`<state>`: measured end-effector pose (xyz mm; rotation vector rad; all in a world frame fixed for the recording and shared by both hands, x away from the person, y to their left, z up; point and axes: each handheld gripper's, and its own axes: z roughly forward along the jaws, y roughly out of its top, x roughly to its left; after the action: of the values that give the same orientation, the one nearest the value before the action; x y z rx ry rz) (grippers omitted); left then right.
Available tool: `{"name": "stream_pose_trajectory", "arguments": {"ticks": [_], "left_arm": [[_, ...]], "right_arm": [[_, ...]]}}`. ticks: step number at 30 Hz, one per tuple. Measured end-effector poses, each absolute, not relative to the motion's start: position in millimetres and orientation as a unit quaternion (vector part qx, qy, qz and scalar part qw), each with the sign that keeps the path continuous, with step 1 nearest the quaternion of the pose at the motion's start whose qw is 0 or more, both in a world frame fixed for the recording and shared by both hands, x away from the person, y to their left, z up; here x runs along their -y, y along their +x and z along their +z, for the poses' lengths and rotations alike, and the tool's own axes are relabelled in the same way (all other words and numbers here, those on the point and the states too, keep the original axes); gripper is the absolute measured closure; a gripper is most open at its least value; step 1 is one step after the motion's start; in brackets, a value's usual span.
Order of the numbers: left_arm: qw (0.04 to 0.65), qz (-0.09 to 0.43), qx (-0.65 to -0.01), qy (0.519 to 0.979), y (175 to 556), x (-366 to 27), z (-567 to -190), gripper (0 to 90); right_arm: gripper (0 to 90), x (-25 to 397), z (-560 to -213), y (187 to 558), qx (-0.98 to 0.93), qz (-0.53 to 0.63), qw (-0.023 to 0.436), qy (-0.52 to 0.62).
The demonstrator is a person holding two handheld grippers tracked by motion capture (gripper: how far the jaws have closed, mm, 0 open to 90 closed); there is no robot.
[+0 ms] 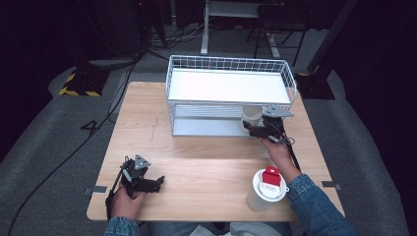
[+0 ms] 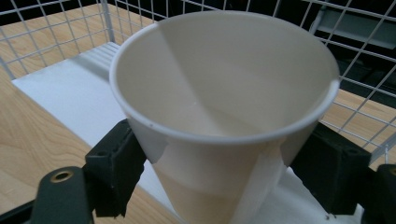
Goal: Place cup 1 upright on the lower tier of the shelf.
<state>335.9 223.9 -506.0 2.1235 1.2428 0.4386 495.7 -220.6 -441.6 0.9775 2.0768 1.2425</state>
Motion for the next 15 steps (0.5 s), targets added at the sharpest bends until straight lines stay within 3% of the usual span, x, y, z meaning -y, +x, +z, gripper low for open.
{"name": "stream_pose_trajectory", "arguments": {"ticks": [15], "left_arm": [[0.316, 0.167, -0.471, 0.806, 336.0, -223.9, -506.1, 0.7]], "right_arm": [[21.9, 216.1, -452.0, 504.8, -0.759, 0.457, 0.287, 0.364]]}}
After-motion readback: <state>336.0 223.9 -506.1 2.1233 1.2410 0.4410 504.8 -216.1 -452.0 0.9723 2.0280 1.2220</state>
